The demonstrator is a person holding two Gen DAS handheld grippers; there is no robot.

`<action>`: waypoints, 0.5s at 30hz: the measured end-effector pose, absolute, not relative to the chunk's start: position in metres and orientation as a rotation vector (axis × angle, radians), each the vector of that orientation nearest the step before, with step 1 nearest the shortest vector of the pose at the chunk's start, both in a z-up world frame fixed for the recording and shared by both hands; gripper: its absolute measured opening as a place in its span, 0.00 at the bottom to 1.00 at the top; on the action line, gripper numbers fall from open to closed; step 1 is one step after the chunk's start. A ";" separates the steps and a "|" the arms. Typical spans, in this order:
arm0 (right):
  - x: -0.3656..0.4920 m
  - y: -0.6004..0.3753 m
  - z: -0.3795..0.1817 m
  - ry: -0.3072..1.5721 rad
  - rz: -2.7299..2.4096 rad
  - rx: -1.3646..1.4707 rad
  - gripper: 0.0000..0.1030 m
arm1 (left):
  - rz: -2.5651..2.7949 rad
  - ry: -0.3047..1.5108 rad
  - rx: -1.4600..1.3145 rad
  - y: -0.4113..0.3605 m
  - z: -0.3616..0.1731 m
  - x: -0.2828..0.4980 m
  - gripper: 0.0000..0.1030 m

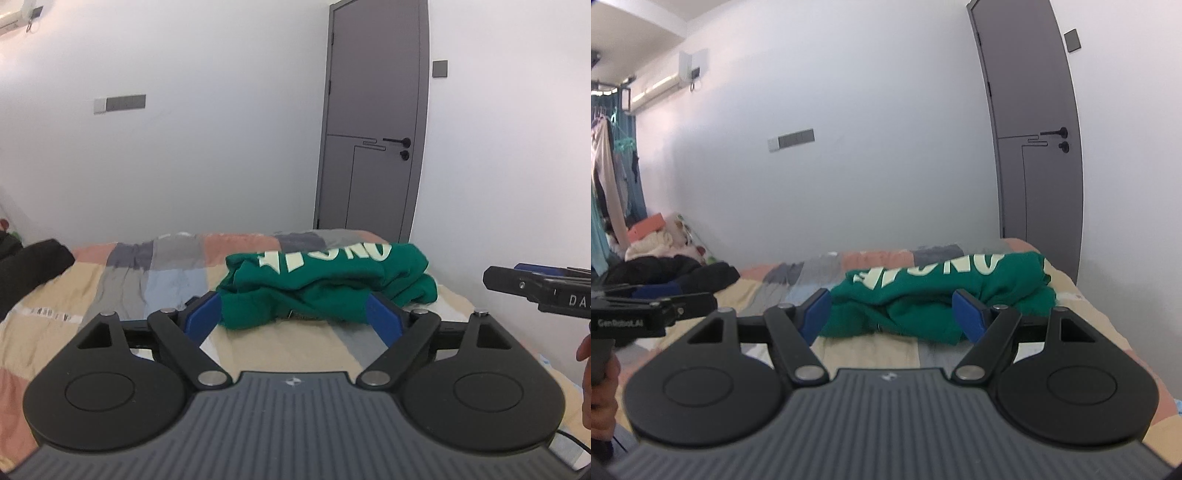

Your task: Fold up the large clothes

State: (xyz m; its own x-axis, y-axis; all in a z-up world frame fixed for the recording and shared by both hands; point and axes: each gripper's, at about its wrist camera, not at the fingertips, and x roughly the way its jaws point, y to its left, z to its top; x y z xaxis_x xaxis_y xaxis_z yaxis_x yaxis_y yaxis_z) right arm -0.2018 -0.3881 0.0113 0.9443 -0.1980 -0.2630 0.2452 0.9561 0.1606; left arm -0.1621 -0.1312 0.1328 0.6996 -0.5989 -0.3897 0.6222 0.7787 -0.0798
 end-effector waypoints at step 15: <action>-0.195 -0.364 -0.007 0.301 -0.273 0.175 0.72 | -0.705 0.445 0.031 -0.123 0.117 -0.154 0.99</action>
State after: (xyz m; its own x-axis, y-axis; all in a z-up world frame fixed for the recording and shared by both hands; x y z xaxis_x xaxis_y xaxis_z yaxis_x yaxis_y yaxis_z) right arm -0.1949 -0.3644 -0.0070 0.9189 -0.2384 -0.3144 0.2902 0.9482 0.1292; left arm -0.1535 -0.1226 0.1173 0.6718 -0.6197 -0.4058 0.6327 0.7649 -0.1207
